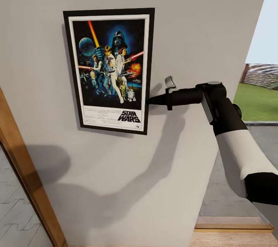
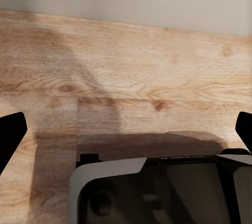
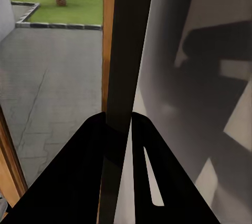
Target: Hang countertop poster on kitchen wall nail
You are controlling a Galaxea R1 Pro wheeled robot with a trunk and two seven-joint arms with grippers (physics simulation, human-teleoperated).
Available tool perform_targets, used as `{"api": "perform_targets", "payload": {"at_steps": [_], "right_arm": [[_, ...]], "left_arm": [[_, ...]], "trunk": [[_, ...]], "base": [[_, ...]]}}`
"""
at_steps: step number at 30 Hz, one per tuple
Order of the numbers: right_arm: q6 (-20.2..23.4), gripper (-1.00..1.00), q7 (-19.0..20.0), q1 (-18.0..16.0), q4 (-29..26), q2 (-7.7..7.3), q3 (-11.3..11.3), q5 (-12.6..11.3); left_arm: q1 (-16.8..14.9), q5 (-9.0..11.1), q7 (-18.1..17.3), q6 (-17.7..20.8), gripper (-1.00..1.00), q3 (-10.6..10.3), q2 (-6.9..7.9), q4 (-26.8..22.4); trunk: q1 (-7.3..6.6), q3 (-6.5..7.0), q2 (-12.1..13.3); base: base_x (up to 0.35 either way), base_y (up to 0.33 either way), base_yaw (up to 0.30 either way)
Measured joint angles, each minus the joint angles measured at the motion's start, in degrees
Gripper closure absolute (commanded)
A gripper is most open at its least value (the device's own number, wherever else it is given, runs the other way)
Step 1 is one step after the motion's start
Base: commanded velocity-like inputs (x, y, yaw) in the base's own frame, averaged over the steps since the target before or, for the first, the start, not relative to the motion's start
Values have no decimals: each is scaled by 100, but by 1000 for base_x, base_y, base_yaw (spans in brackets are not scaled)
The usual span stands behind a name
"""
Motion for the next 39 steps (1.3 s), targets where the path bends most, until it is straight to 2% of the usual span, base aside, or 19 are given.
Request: {"api": "perform_targets", "payload": {"at_steps": [30, 39], "right_arm": [[0, 100, 0, 9, 0, 0, 0, 0], [-23, 100, -95, 46, 137, 2, -4, 5]], "left_arm": [[0, 0, 9, -6, -100, 0, 6, 0], [0, 1, 36, -16, -100, -9, -30, 12]], "trunk": [[0, 0, 0], [0, 0, 0]], "base": [[23, 0, 0], [0, 0, 0]]}}
